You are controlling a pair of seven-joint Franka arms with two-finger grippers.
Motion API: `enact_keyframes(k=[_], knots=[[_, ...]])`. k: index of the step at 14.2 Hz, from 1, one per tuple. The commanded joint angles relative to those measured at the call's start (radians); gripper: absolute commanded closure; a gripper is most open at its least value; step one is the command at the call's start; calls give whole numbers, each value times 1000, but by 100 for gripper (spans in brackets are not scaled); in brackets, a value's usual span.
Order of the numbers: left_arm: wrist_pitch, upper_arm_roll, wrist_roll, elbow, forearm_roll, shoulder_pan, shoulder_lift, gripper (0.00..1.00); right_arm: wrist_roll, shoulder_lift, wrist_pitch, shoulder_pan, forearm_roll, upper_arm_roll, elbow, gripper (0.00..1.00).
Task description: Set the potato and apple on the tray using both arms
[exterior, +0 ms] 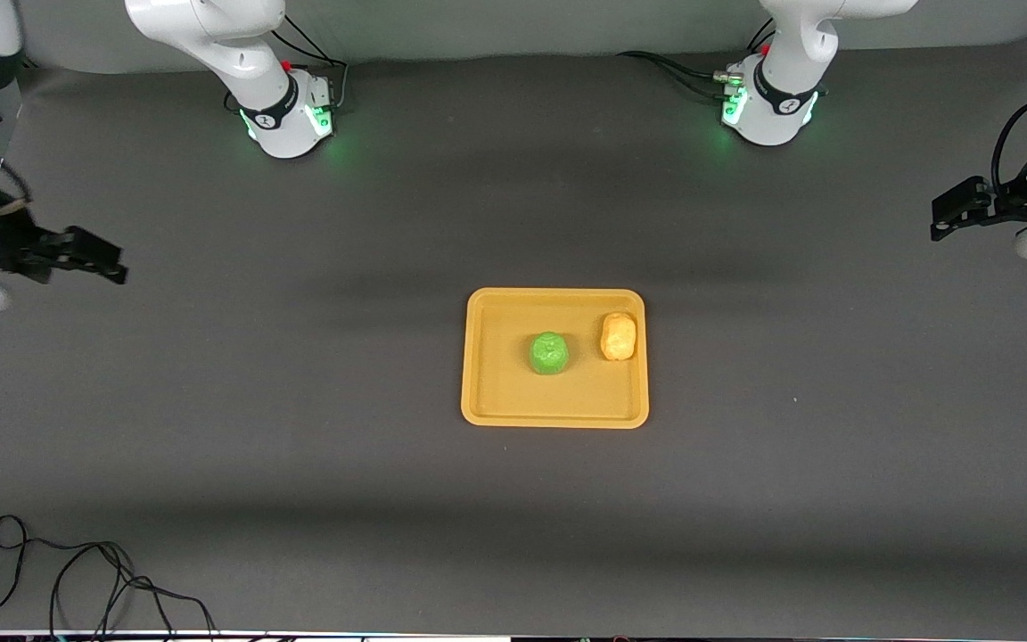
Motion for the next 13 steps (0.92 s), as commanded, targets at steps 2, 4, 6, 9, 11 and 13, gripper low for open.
enact_keyframes(k=[2,4,6,9,11,13], knots=[[-14,4,-2,17,12,-11,3,0,-26,-13,23,-3,3,-26,-20,0],[-8,4,-2,17,12,-12,9,0,-55,-10,26,-3,3,-28,-20,0],[0,4,-2,19,12,-14,12,0,-93,-10,35,0,-3,-30,-20,0],[0,4,-1,17,12,-12,12,0,-139,-10,44,0,-7,-33,-22,0],[-8,-13,-7,19,12,-15,12,0,-138,-7,40,0,-7,-34,-19,0],[-11,-21,-25,19,12,-14,12,0,-133,-2,37,4,-9,-34,-19,0]])
